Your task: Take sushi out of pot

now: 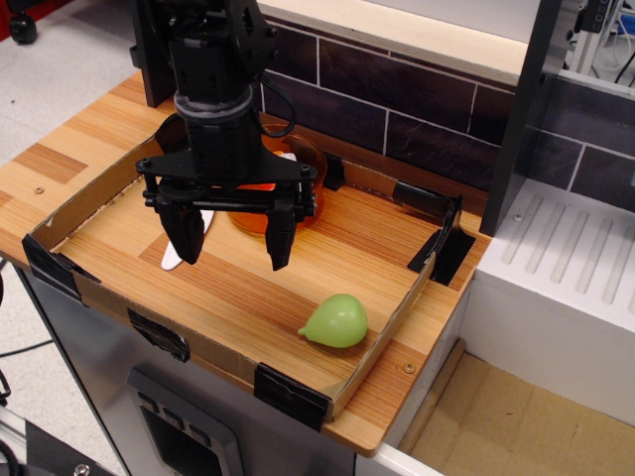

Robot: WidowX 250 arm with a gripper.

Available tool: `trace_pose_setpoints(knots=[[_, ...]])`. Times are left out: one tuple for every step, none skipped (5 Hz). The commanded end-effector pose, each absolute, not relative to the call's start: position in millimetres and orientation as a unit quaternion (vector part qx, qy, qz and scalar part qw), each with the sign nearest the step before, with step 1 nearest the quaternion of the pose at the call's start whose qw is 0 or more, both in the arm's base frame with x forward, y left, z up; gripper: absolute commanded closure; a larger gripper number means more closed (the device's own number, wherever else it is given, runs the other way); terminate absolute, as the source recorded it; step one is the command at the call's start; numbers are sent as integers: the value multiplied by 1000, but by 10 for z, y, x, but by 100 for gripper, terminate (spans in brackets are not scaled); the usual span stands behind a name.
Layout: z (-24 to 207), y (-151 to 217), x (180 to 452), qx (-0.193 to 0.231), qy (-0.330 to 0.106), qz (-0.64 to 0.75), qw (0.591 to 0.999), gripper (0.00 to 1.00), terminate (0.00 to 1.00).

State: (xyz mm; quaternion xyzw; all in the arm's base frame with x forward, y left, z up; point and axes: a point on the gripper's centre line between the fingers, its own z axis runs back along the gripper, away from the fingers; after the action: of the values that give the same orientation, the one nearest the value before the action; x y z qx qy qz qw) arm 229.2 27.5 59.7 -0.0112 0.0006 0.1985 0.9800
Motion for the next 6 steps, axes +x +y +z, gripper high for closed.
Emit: trace_pose_setpoints(knots=[[597,275,2292,-11,1,198,980,0,0],[806,308,2405,-31,-6,213,976,0,0],[1007,406,2557,-44,-14,229,972,0,0],[1202,591,2744,-50,-40,263,963,0,0],[1277,758,2874,-59,-49,293,953,0,0],[1240,969,3043,-56,-57,349,934,0,0]])
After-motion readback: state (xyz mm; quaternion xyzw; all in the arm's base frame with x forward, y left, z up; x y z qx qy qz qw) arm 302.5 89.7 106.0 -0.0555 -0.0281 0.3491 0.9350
